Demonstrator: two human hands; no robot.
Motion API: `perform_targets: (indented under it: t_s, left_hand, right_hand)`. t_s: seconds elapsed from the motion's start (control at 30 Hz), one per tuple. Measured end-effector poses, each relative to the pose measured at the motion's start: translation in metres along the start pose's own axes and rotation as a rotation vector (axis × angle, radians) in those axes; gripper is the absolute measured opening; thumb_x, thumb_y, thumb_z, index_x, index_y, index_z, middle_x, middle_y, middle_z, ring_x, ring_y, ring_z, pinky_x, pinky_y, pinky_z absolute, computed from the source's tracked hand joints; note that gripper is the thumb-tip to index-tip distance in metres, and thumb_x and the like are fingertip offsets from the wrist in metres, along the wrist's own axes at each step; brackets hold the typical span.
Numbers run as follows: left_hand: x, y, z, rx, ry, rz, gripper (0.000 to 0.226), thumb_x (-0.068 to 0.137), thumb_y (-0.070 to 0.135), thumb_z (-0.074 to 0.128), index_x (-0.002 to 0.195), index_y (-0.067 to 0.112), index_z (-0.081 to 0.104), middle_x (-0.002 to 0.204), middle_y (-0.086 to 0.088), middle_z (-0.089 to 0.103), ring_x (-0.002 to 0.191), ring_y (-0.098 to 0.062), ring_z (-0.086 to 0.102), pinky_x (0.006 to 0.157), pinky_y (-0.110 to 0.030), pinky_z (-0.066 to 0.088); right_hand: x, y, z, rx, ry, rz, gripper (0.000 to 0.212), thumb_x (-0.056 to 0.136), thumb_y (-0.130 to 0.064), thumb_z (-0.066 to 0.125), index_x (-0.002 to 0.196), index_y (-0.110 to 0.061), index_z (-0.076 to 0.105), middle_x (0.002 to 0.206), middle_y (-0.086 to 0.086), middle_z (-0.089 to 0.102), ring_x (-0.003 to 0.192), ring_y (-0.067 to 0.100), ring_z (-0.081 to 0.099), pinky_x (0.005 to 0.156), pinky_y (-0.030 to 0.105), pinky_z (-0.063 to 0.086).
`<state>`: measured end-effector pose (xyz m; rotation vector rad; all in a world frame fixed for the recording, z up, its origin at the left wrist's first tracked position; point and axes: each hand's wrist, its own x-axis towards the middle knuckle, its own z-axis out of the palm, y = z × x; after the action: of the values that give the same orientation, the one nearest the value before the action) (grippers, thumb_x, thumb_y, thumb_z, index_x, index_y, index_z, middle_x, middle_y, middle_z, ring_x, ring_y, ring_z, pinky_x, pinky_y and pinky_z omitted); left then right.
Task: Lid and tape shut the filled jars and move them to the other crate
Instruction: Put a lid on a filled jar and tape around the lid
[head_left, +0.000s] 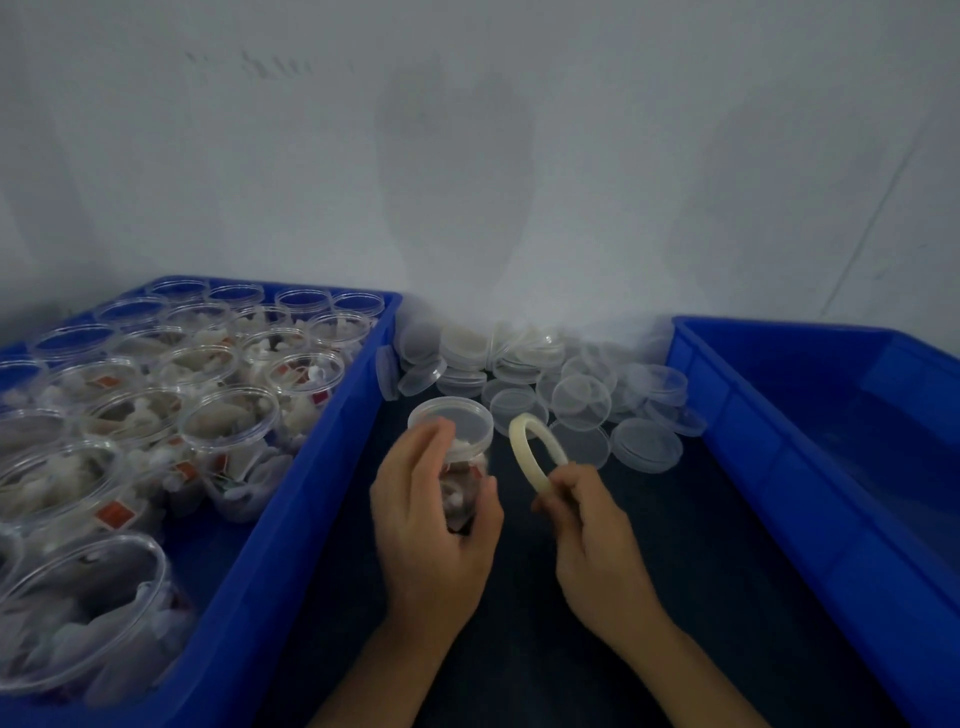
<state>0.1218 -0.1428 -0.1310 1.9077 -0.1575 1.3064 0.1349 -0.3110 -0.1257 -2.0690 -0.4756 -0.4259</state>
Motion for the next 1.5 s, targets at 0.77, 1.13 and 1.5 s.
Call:
perform_targets:
  t_s: [0.77, 1.13, 1.5]
  left_hand:
    - [-0.003, -0.001, 0.003, -0.043, -0.143, 0.245, 0.023, 0.094, 0.014, 0.078, 0.115, 0.004, 0.077, 0.125, -0.004, 0.071, 0.119, -0.014, 0.065, 0.103, -0.031, 0.053]
    - [-0.002, 0.009, -0.004, -0.376, -0.243, -0.149, 0.053, 0.101, 0.029, 0.065, 0.151, 0.016, 0.053, 0.113, 0.011, 0.076, 0.102, -0.008, 0.075, 0.088, -0.021, 0.059]
    - [-0.004, 0.02, -0.001, -0.486, -0.445, -0.029, 0.036, 0.097, 0.012, 0.07, 0.132, 0.016, 0.067, 0.14, 0.011, 0.067, 0.132, -0.014, 0.064, 0.108, -0.029, 0.052]
  right_hand:
    - [-0.003, 0.016, -0.005, -0.262, 0.139, -0.363, 0.031, 0.084, 0.02, 0.067, 0.1, -0.007, 0.069, 0.102, -0.001, 0.066, 0.107, 0.009, 0.061, 0.123, 0.045, 0.037]
    - [-0.002, 0.014, -0.015, -0.433, -0.091, -0.679, 0.028, 0.102, -0.001, 0.049, 0.113, -0.008, 0.074, 0.133, 0.002, 0.069, 0.147, 0.016, 0.046, 0.128, 0.042, 0.028]
    - [-0.008, -0.008, -0.014, 0.288, 0.211, -0.103, 0.024, 0.094, -0.023, 0.056, 0.089, -0.022, 0.08, 0.084, -0.004, 0.071, 0.084, 0.019, 0.065, 0.075, 0.026, 0.049]
